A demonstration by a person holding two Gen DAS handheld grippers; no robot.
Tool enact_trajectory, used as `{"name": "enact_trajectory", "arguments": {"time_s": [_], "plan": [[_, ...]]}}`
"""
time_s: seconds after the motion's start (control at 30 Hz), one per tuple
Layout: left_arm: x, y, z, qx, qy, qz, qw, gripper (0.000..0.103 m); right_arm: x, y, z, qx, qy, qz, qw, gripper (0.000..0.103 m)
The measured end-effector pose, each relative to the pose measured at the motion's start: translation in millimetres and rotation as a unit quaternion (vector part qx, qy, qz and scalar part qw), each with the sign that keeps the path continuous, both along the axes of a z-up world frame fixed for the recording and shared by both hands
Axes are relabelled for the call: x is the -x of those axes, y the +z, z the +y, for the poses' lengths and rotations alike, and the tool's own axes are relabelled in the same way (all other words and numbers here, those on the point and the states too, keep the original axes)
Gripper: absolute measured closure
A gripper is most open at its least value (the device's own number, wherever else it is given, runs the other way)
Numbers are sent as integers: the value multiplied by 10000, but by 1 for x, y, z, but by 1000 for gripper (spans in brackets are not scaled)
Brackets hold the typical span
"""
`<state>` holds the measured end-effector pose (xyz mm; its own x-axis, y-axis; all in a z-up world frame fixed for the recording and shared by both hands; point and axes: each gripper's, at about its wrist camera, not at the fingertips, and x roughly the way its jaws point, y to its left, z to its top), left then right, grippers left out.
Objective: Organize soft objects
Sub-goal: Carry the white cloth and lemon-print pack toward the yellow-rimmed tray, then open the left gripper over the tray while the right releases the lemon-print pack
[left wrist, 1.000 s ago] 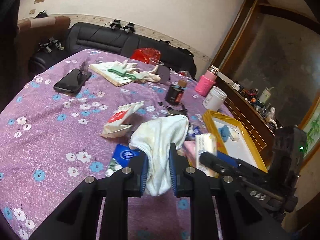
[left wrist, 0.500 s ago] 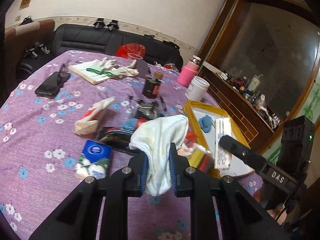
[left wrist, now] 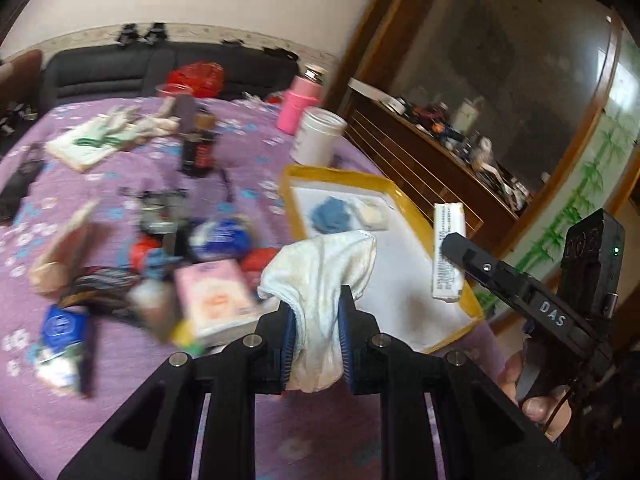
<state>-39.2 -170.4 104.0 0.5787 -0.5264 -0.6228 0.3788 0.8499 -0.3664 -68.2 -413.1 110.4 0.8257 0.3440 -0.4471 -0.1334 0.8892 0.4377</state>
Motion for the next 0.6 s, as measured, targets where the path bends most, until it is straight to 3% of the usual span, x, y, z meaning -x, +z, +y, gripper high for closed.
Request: {"name": "enact_trajectory", "arguments": {"time_s": [0.33, 0.6], "plan": [[-25, -35, -103, -323, -756, 399, 9958, 86, -13, -31, -54, 220, -777, 789, 9936, 47], [-20, -62, -136, -633, -1008, 495, 9917, 86, -21, -45, -68, 371, -861, 1094, 9896, 47]]}}
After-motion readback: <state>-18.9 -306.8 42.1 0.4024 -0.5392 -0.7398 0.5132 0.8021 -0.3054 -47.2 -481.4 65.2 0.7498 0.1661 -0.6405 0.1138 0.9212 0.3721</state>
